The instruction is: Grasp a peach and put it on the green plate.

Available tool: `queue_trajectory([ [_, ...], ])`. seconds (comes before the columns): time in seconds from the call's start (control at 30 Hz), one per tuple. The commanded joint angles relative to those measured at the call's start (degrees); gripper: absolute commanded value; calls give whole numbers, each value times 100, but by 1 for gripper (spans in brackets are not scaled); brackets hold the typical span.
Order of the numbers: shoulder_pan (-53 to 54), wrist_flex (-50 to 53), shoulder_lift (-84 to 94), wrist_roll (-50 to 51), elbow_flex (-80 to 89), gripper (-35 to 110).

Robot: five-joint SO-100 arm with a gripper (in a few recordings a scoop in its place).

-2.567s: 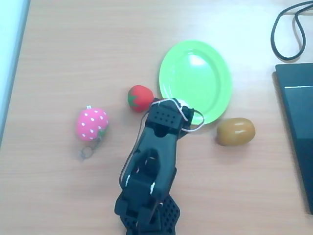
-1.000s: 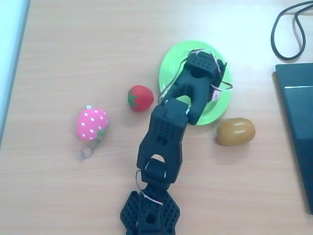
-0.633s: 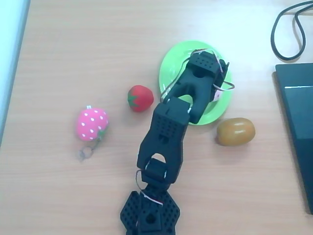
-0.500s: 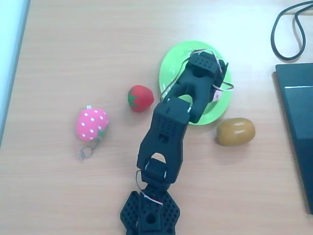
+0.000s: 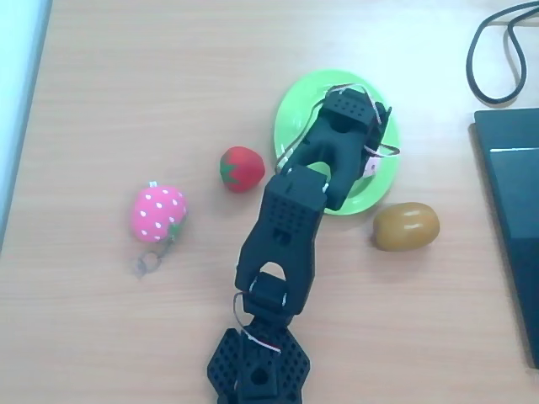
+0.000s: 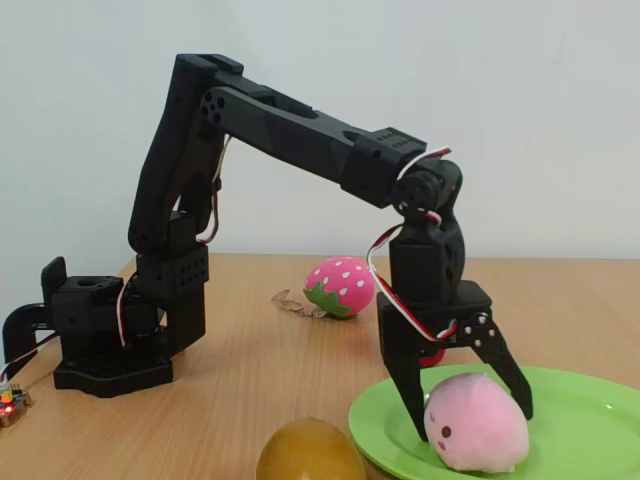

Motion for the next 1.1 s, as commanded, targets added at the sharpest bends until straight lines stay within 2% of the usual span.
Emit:
queue_trajectory([
  [0.0, 9, 114, 202, 35, -105, 50],
  [0.53, -97, 615, 1046, 123, 369, 52],
  [0.9, -686, 800, 2786, 510, 1767, 49],
  [1.07, -993, 492, 3744, 932, 2619, 44],
])
